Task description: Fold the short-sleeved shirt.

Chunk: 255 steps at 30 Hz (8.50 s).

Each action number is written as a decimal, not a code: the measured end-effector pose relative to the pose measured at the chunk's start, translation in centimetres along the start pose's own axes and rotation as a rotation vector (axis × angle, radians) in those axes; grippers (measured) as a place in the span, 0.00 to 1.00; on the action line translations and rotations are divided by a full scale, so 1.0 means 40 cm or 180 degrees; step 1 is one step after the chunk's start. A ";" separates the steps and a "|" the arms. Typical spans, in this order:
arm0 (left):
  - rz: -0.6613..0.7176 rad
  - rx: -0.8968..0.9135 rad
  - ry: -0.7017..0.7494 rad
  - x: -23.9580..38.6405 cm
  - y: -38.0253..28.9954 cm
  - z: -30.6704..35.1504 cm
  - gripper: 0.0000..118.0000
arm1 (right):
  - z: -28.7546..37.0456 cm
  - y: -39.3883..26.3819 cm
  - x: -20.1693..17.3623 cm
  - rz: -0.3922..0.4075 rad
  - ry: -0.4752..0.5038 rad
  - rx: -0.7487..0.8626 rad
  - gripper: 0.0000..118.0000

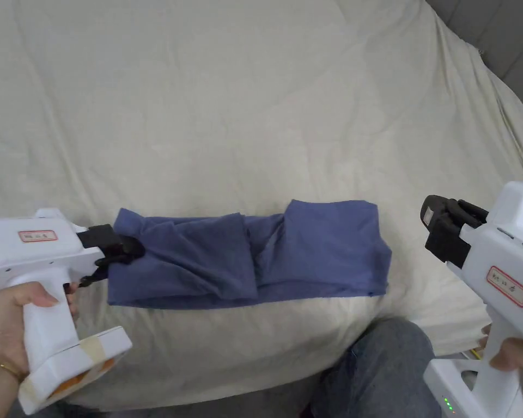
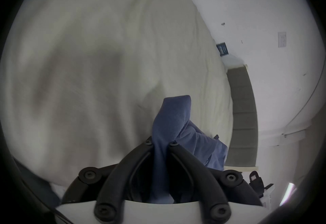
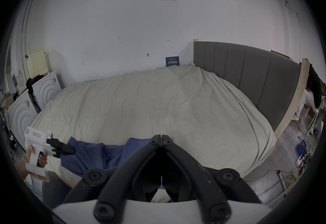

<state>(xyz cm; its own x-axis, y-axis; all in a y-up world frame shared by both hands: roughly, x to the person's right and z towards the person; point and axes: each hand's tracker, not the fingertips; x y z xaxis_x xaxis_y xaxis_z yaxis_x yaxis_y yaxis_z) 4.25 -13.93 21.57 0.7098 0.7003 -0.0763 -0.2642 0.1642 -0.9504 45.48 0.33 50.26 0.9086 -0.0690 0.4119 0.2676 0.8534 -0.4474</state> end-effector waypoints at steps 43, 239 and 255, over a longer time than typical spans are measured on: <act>-0.2398 0.0767 0.0740 0.440 -0.348 -0.129 0.05 | 0.042 -0.038 0.074 -0.0273 -0.0035 0.0089 0.01; -0.2556 0.3122 0.1157 0.298 -0.263 0.303 1.00 | 0.022 0.038 -0.219 0.0410 0.0466 0.0830 1.00; -0.2604 0.3121 0.1150 0.293 -0.274 0.309 1.00 | 0.025 0.033 -0.217 0.0400 0.0457 0.0828 1.00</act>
<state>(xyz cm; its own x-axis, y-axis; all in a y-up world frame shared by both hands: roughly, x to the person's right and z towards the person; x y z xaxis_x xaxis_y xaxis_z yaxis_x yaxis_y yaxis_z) 7.38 1.07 34.82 0.9811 -0.0377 0.1896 0.0692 0.9843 -0.1623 37.63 2.57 46.91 0.9703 -0.0110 0.2417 0.0762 0.9620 -0.2621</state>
